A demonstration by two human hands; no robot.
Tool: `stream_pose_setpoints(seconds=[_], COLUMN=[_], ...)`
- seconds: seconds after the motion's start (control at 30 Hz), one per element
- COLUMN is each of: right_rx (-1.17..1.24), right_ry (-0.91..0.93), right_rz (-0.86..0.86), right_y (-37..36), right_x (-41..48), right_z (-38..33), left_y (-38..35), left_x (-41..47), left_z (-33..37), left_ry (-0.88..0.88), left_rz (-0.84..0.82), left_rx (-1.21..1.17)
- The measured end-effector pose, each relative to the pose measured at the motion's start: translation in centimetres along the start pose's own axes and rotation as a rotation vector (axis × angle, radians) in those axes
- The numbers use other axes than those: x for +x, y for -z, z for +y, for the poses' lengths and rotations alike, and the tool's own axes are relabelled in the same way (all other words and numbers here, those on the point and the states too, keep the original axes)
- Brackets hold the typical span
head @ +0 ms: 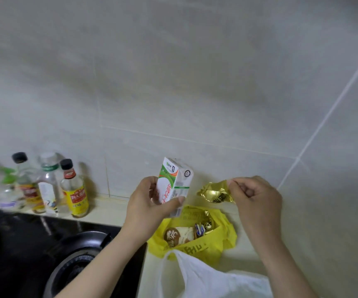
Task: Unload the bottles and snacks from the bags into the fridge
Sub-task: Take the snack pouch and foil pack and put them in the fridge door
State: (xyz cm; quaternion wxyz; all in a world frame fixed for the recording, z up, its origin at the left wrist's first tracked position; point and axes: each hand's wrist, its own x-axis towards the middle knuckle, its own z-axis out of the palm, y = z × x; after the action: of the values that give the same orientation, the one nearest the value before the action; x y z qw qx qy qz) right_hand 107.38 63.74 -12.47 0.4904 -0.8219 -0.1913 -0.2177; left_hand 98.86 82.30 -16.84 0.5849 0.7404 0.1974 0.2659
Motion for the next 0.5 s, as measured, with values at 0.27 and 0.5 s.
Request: stream_pose_setpoints(seconds=[0.27,0.5], right_rx=[0.276,0.376], right_ry=[0.055,0.214], right_rz=[0.01,-0.028], right_y=[3.1,4.2], right_x=[-0.2,0.2], right_z=[-9.9,-15.6], left_y=[6.3,10.5], left_x=[-2.6,-5.4], left_z=[7.8,12.1], left_ry=[-0.144,-0.206], left_rz=[0.022,0.074], left_rx=[-0.129,-0.129])
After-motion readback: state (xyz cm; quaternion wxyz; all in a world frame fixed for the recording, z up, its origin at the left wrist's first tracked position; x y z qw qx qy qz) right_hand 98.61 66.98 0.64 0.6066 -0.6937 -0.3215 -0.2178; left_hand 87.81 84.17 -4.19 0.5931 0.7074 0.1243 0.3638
